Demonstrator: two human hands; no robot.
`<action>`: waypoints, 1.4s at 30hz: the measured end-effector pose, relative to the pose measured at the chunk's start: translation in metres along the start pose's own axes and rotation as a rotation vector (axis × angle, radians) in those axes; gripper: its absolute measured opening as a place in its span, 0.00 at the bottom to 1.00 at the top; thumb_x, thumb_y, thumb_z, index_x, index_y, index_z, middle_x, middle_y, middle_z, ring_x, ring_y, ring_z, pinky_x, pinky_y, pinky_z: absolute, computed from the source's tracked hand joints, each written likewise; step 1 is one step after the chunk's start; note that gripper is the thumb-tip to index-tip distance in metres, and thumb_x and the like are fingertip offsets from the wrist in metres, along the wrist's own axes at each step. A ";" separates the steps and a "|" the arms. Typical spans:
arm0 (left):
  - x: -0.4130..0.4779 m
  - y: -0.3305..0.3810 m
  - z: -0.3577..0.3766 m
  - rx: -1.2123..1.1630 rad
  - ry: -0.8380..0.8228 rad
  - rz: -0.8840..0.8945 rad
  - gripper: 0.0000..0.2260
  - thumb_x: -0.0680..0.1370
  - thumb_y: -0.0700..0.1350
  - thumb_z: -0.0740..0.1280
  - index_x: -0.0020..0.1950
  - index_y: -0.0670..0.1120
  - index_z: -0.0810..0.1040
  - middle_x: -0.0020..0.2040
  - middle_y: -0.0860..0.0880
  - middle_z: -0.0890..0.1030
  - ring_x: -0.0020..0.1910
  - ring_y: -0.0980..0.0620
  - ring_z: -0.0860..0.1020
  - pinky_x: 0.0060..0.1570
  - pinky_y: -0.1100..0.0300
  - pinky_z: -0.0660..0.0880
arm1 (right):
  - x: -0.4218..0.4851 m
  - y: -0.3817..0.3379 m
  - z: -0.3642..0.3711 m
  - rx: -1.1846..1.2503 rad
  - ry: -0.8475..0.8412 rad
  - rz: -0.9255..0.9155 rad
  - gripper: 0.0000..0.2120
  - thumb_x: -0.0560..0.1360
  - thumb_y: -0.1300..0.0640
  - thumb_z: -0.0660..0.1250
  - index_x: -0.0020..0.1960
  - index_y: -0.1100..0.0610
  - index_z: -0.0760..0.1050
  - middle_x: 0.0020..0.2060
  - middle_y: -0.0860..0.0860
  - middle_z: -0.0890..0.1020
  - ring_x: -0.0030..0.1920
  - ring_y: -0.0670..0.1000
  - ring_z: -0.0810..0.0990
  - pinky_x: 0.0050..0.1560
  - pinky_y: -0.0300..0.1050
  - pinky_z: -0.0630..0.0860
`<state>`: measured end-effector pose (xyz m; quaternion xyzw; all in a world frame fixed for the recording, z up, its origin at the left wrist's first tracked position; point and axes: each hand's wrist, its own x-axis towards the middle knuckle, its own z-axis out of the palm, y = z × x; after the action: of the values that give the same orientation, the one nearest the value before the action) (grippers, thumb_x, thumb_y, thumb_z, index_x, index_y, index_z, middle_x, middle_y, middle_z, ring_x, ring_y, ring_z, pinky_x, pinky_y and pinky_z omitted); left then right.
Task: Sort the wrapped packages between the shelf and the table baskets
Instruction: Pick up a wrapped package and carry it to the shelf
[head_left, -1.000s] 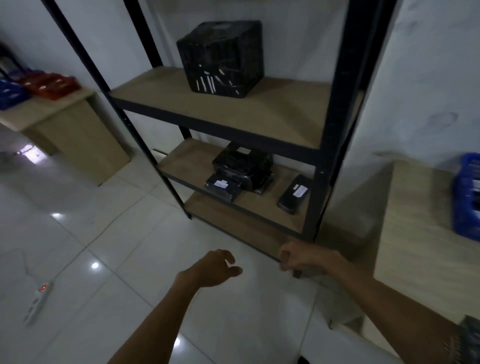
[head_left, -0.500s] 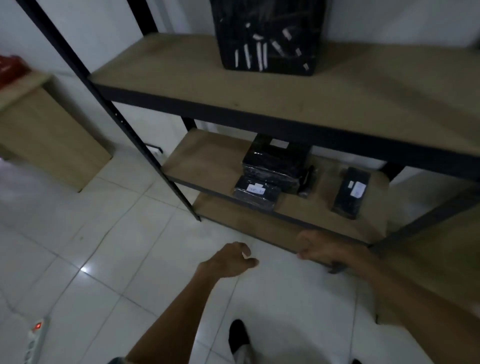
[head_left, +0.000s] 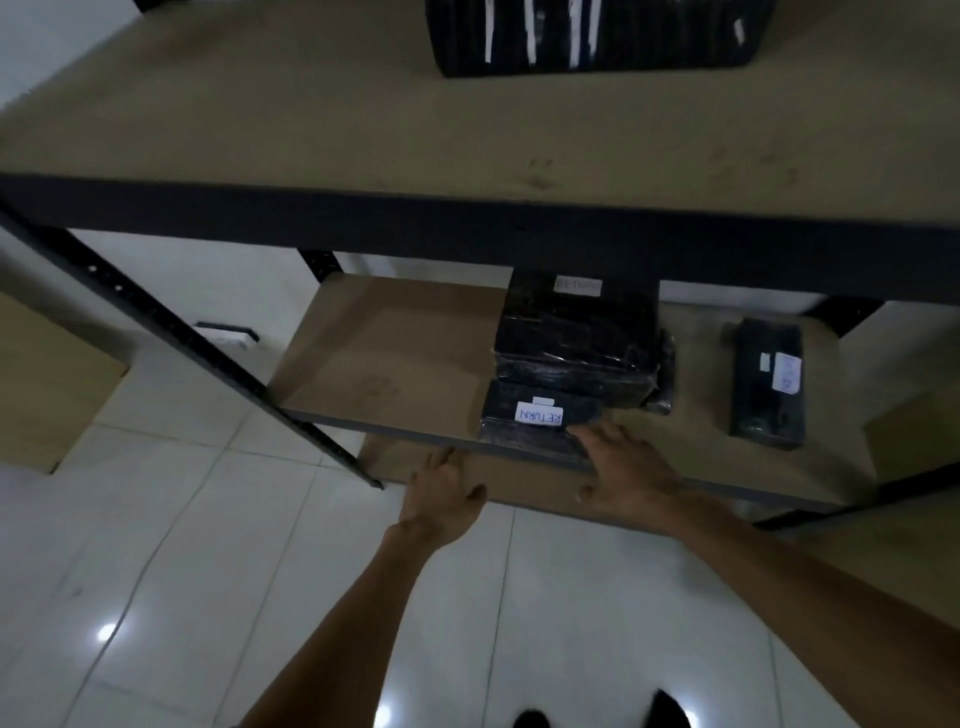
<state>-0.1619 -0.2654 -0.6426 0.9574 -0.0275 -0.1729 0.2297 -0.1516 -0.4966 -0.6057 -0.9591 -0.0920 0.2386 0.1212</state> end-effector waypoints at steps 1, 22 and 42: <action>0.008 -0.007 0.003 0.076 0.033 0.002 0.27 0.77 0.48 0.66 0.73 0.44 0.63 0.72 0.45 0.66 0.70 0.44 0.66 0.67 0.48 0.67 | 0.010 -0.002 0.005 -0.037 0.029 -0.010 0.39 0.72 0.50 0.69 0.76 0.50 0.53 0.73 0.53 0.58 0.71 0.55 0.62 0.67 0.49 0.66; 0.090 -0.080 0.058 0.348 -0.119 0.032 0.56 0.70 0.63 0.68 0.75 0.47 0.27 0.74 0.49 0.26 0.73 0.46 0.26 0.73 0.39 0.53 | 0.098 0.000 0.058 -0.237 0.384 0.031 0.41 0.52 0.43 0.79 0.62 0.54 0.72 0.55 0.56 0.75 0.54 0.58 0.74 0.49 0.51 0.74; 0.090 -0.081 0.069 0.349 -0.054 0.012 0.57 0.68 0.64 0.69 0.73 0.49 0.25 0.72 0.50 0.24 0.72 0.46 0.25 0.74 0.40 0.53 | 0.092 0.002 0.073 -0.041 0.223 0.214 0.54 0.54 0.27 0.72 0.68 0.56 0.59 0.64 0.56 0.72 0.61 0.58 0.73 0.60 0.49 0.67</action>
<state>-0.1030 -0.2346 -0.7653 0.9775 -0.0692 -0.1897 0.0604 -0.1065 -0.4635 -0.7089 -0.9863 0.0198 0.1403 0.0847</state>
